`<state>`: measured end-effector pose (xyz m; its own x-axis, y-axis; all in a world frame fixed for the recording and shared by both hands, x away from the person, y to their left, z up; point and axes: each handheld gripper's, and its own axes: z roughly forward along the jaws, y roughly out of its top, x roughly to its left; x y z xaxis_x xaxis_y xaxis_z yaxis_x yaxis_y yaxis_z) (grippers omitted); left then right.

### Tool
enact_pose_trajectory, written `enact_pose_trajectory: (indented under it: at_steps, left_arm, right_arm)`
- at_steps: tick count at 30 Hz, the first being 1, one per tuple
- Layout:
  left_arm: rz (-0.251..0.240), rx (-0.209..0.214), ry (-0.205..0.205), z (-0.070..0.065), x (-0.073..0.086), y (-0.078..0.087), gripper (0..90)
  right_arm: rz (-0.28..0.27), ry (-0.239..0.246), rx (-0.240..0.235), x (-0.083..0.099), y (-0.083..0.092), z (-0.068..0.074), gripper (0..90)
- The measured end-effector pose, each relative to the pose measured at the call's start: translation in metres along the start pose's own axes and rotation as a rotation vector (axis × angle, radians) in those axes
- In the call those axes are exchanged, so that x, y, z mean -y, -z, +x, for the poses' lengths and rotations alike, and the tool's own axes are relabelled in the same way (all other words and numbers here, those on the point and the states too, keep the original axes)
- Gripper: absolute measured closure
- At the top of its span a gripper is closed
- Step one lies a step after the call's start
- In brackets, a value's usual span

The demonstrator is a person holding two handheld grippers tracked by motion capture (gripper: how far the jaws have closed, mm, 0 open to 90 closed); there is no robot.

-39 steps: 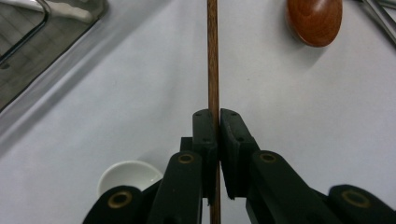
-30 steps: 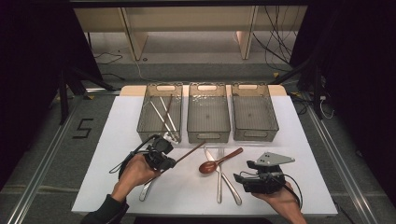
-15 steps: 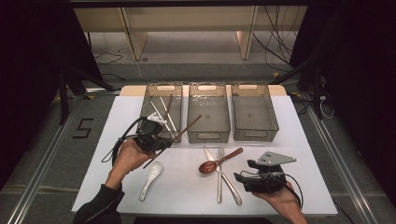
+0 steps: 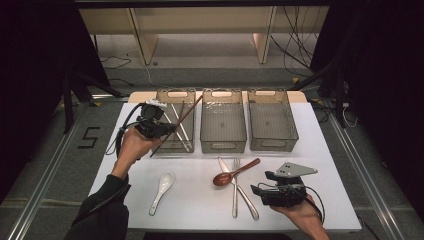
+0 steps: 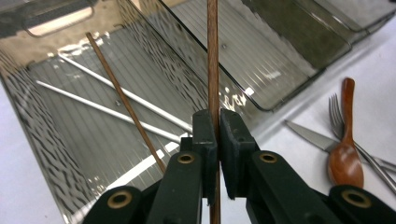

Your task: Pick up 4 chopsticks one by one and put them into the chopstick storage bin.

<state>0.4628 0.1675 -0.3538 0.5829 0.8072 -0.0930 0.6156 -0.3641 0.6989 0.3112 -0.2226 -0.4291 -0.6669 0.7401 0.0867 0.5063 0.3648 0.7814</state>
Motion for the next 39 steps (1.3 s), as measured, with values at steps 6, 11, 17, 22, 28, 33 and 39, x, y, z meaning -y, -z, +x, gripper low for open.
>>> enact_pose_trajectory:
  at_steps: [6,11,17,22,28,33,39]
  left_arm:
    - [-0.017,-0.028,0.024,0.015,-0.009,-0.007,84.8]
    - [-0.033,-0.06,0.033,0.025,-0.016,-0.013,84.9]
    - [-0.059,-0.094,0.04,0.034,-0.023,-0.021,84.9]
    - [-0.078,-0.11,0.045,0.042,-0.029,-0.027,84.8]
    - [-0.086,-0.122,0.039,0.045,-0.033,-0.037,84.8]
    - [-0.077,-0.137,0.041,0.051,-0.032,-0.048,84.8]
    - [-0.07,-0.143,0.048,0.055,-0.027,-0.056,84.7]
  right_arm:
    - [0.001,0.002,-0.001,0.0,-0.001,0.0,31.4]
    - [0.002,0.0,-0.002,0.0,0.0,0.0,31.4]
    - [0.004,-0.003,-0.003,0.001,-0.001,-0.001,31.4]
    - [0.002,-0.004,-0.006,0.001,-0.001,-0.001,31.4]
    - [0.002,-0.005,-0.009,0.001,-0.002,-0.001,31.4]
    - [0.003,-0.007,-0.008,0.001,-0.001,-0.001,31.4]
    - [0.005,-0.007,-0.009,0.002,-0.001,-0.001,31.4]
